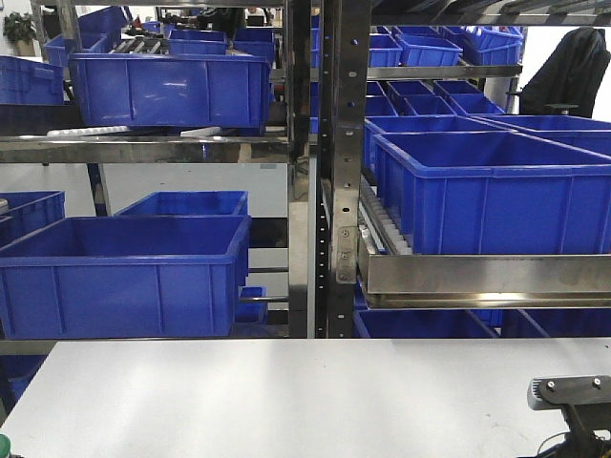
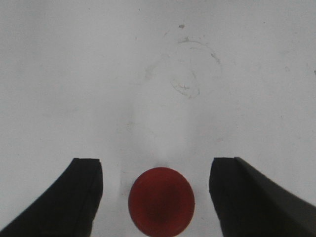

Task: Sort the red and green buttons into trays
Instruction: 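Lower the right gripper onto the red push button and grasp it, then lift both held buttons off the table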

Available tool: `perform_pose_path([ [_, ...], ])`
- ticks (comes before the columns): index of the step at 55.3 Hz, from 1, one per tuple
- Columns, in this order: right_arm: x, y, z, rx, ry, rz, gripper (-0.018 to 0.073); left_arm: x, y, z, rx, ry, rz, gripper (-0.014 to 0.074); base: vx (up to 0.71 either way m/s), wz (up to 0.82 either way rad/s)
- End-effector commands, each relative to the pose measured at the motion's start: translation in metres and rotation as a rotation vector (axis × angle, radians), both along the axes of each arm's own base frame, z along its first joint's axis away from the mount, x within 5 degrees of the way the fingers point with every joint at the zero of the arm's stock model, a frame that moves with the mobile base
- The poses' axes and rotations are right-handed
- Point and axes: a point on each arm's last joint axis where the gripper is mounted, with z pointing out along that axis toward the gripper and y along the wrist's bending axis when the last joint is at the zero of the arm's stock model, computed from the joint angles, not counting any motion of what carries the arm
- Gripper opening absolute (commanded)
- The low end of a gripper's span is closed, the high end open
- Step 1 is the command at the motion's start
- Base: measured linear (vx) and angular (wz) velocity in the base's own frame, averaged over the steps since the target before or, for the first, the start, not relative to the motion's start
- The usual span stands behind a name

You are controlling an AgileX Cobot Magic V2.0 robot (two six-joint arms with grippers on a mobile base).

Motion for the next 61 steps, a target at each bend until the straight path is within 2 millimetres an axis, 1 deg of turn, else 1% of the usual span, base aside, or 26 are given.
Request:
perform_pose_path([
  [1, 0.011, -0.001, 0.014, -0.002, -0.103, 0.004, 0.0519, 0.005, 0.000, 0.018, -0.011, -0.124, 0.004, -0.0003, 0.00, 0.00],
  [14, 0.016, -0.001, -0.006, -0.002, -0.046, 0.004, 0.0519, 0.005, 0.000, 0.018, -0.011, -0.124, 0.004, -0.0003, 0.00, 0.00],
  [26, 0.021, -0.001, -0.028, 0.002, 0.006, 0.001, 0.0519, 0.005, 0.000, 0.018, -0.011, -0.124, 0.004, -0.0003, 0.00, 0.00],
  [33, 0.024, 0.000, -0.038, 0.007, 0.005, -0.001, 0.0519, 0.005, 0.000, 0.018, -0.011, -0.124, 0.004, -0.0003, 0.00, 0.00],
  [43, 0.026, 0.000, -0.047, 0.009, 0.021, -0.003, 0.0516, 0.005, 0.000, 0.018, -0.011, -0.124, 0.004, -0.0003, 0.00, 0.00],
  [49, 0.027, 0.000, -0.049, 0.009, 0.020, -0.002, 0.0494, 0.005, 0.000, 0.018, -0.011, -0.124, 0.004, -0.0003, 0.00, 0.00],
  [54, 0.028, 0.000, -0.048, 0.011, -0.001, -0.002, 0.0453, 0.005, 0.000, 0.018, -0.011, -0.124, 0.004, -0.0003, 0.00, 0.00],
  [61, 0.029, 0.000, -0.048, 0.012, -0.006, -0.002, 0.0356, 0.005, 0.000, 0.018, 0.001, -0.125, -0.002, -0.0003, 0.00, 0.00],
])
